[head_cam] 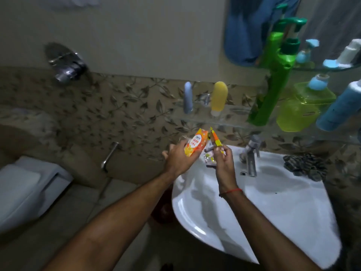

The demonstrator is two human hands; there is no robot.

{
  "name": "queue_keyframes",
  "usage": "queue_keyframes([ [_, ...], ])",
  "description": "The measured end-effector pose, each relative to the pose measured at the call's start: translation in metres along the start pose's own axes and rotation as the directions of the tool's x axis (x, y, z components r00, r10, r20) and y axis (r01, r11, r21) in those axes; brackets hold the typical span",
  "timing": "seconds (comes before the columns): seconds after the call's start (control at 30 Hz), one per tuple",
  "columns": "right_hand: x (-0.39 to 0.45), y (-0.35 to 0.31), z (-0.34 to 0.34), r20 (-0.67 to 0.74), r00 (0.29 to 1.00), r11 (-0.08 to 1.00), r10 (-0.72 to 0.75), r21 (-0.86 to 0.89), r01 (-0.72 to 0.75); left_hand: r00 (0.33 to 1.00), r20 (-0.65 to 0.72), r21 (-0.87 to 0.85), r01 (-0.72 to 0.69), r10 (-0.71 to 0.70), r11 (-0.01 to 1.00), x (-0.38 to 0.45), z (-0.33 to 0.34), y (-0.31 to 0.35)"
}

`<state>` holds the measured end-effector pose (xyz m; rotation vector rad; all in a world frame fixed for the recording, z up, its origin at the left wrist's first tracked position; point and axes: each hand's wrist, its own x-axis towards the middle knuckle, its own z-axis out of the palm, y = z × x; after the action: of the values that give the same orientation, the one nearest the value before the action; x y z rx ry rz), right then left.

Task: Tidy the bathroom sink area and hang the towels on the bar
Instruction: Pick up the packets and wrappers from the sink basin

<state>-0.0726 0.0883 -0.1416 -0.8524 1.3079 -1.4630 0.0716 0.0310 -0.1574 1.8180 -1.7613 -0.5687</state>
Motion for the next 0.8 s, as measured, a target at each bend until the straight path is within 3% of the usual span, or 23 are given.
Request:
queue_keyframes([
  [0.03,-0.001,0.001,0.018,0.045,0.999,1.000,0.003,-0.006,-0.003,0.997,0.035,-0.209,0.079,-0.073,0.975,-0.002,-0.012,-0.008],
  [0.1,-0.004,0.005,0.052,0.112,0.994,1.000,0.004,-0.018,-0.002,0.971,0.102,-0.597,0.234,-0.217,0.768,-0.008,-0.033,-0.024],
  [0.2,-0.009,0.021,0.104,0.188,0.982,0.995,-0.017,-0.090,0.034,0.932,0.148,-0.760,0.321,-0.331,0.565,-0.012,-0.061,-0.060],
  [0.33,-0.009,0.061,0.160,0.309,0.944,0.950,0.120,-0.313,-0.018,0.870,0.270,-0.824,0.431,-0.413,0.368,-0.020,-0.076,-0.120],
  [0.47,-0.010,0.122,0.188,0.220,0.904,0.810,0.367,-0.553,-0.195,0.766,0.407,-0.784,0.572,-0.497,0.239,-0.024,-0.069,-0.180],
  [0.6,-0.017,0.188,0.200,0.114,0.842,0.765,0.527,-0.494,-0.412,0.669,0.518,-0.701,0.689,-0.533,0.184,-0.026,-0.036,-0.232],
  [0.8,-0.001,0.286,0.192,-0.149,0.808,0.667,0.570,-0.490,-0.561,0.628,0.582,-0.670,0.730,-0.517,0.132,-0.017,0.046,-0.304],
])
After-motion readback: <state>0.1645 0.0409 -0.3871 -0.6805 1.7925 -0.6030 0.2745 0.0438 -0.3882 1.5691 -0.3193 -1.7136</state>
